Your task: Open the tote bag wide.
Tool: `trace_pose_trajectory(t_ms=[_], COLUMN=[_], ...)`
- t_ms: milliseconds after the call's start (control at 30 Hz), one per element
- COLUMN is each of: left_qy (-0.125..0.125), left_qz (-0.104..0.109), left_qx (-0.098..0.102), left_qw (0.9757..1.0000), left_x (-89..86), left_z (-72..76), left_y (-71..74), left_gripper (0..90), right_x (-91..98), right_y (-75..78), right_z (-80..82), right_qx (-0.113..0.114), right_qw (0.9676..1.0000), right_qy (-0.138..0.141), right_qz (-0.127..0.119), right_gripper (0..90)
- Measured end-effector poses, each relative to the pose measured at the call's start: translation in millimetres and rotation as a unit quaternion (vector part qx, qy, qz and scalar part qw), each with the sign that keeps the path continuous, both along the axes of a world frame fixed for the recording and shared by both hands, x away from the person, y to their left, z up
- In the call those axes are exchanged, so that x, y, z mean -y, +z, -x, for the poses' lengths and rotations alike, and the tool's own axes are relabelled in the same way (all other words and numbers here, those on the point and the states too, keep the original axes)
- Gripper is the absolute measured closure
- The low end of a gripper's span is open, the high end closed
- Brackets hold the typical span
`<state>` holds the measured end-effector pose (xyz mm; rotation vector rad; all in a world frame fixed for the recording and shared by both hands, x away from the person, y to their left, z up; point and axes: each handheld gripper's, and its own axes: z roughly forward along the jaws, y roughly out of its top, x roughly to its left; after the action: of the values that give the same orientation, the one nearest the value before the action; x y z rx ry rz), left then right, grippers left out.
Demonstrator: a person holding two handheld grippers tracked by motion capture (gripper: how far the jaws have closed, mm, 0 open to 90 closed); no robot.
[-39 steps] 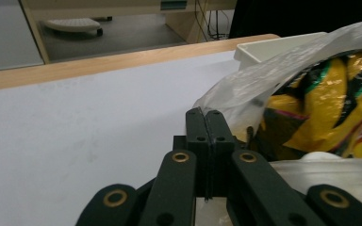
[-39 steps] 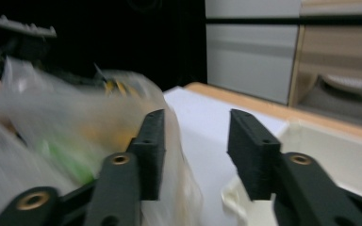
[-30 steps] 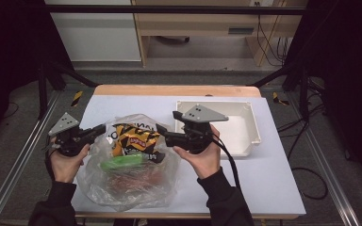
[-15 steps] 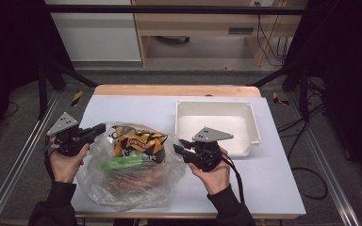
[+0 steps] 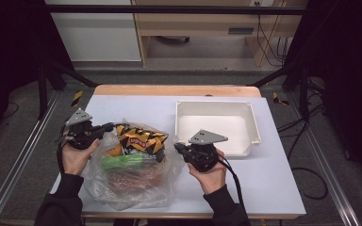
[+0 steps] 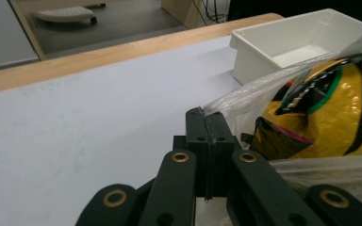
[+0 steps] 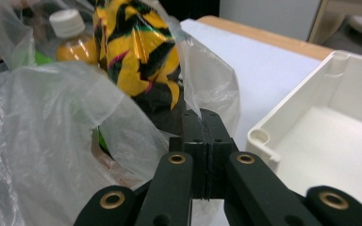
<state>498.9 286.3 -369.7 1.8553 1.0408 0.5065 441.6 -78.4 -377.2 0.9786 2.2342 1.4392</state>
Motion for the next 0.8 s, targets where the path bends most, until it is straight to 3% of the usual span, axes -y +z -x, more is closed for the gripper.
trace_pose_trajectory(t_ms=[100,133,167,367,600,800], left_qy=[0.004,0.010,0.009,0.001,0.006,0.005], left_qz=[-0.007,-0.024,-0.032,-0.027,-0.029,-0.035], left_qx=[-0.014,-0.030,-0.040,-0.065,-0.095,-0.111], left_qw=[0.9999,0.9992,0.9987,0.9975,0.9950,0.9931], left_x=[-1.8,-4.9,-6.8,-16.6,-24.4,-25.3], left_z=[-2.4,-5.5,-6.3,-4.7,-4.1,-0.6], left_y=[-2.6,-8.1,-11.8,-37.1,-74.4,-92.2], left_gripper=[90.0,90.0,90.0,89.9,87.4,84.0], right_x=[-2.5,-6.8,-8.7,-14.9,-22.2,-25.8], right_y=[-3.9,-10.3,-14.6,-38.2,-72.0,-88.8], right_z=[0.3,0.0,-0.7,-0.2,-0.2,-3.4], right_qx=[-0.008,-0.019,-0.022,-0.038,-0.036,-0.044], right_qw=[0.9999,0.9991,0.9987,0.9973,0.9968,0.9963], right_qy=[0.003,0.001,0.003,0.007,-0.008,-0.014], right_qz=[0.014,0.039,0.047,0.062,0.071,0.072], right_gripper=[90.0,90.0,90.0,90.0,90.0,89.6])
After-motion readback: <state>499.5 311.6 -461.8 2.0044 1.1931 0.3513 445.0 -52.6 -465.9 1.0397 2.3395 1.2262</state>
